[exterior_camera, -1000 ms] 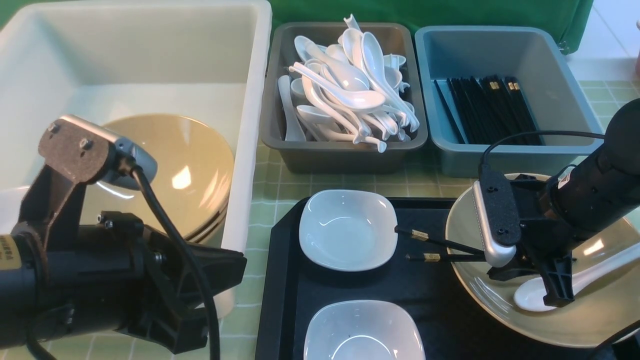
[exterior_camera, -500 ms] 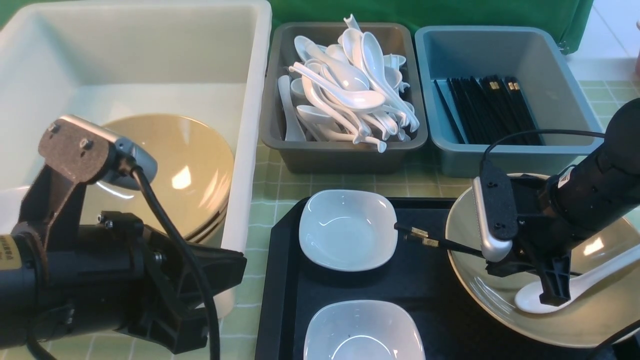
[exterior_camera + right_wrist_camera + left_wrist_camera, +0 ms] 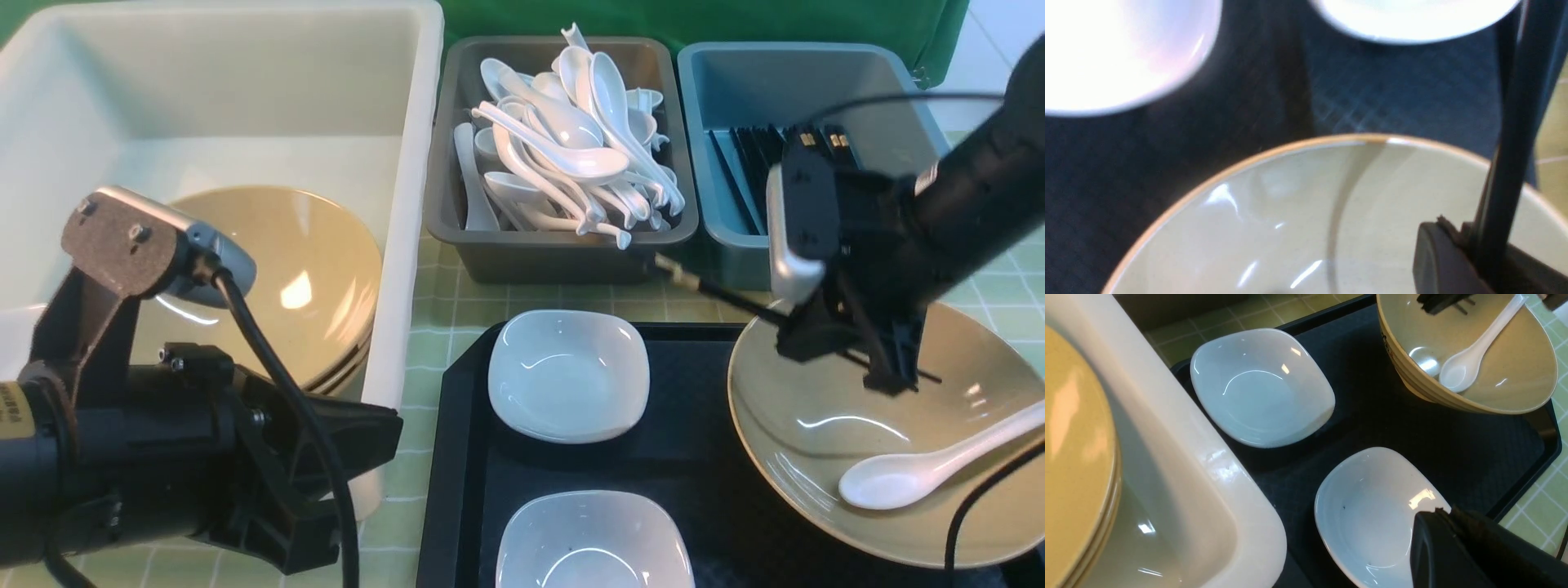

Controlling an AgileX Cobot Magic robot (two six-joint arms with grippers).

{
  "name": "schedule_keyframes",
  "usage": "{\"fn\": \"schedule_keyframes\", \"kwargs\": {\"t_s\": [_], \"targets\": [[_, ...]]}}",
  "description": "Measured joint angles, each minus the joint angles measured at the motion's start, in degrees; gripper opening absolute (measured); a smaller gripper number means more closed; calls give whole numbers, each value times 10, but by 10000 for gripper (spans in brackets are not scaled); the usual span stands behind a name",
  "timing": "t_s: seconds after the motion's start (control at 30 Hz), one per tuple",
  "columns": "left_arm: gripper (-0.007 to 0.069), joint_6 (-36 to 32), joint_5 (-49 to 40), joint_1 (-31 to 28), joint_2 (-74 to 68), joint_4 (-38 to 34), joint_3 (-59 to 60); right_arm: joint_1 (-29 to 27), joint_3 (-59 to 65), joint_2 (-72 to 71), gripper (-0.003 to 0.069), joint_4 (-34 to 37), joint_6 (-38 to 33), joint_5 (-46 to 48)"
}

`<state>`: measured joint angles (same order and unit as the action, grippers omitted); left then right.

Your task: On green table put chopsticks spoon bowls plates into blue grey white boxes.

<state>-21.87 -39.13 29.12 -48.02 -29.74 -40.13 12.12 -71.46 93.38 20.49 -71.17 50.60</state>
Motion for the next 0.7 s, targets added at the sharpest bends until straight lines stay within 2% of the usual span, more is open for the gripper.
{"fn": "schedule_keyframes", "kwargs": {"t_s": [0.13,0.23,0.37,0.4,0.43,0.5,0.57,0.6,0.7], "targets": [[-1,0,9,0,0,-3,0,-12,-58,13,46,4,78,21],[-1,-7,12,0,0,-3,0,-36,-110,43,46,38,134,24],[-1,-26,14,0,0,-9,0,-89,-196,106,46,146,179,24],[-1,-26,14,0,0,-9,0,-92,-205,114,46,152,182,24],[-1,-27,14,0,0,-17,0,-114,-239,145,46,203,193,19],[-1,-28,15,0,0,-27,0,-137,-280,185,46,260,202,6],[-1,-28,15,0,0,-31,0,-146,-301,208,46,293,203,-3],[-1,-28,15,0,0,-35,0,-158,-323,237,46,333,204,-26],[-1,-28,17,0,0,-37,0,-168,-339,282,46,387,205,-84]]}}
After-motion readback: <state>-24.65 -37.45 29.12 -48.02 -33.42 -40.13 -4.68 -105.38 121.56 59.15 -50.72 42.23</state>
